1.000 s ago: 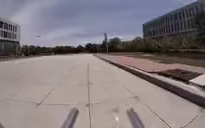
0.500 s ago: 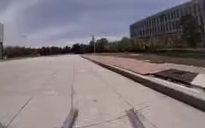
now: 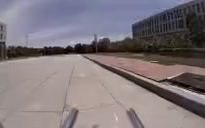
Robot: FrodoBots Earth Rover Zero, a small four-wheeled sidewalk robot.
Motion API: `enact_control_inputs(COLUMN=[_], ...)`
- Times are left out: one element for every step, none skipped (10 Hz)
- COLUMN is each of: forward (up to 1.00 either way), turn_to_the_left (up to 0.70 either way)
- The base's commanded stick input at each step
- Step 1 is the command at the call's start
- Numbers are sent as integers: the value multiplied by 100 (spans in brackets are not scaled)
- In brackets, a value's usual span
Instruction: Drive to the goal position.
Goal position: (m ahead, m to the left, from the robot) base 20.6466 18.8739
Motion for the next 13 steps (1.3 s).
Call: enact_control_inputs(forward=[100, 100, 100, 100, 100, 100, 100, 100, 100, 100, 100, 100, 100], turn_to_the_left=[8, 34, 40, 40, 40, 40, 30, 9, 0, 0, 0, 0, 0])
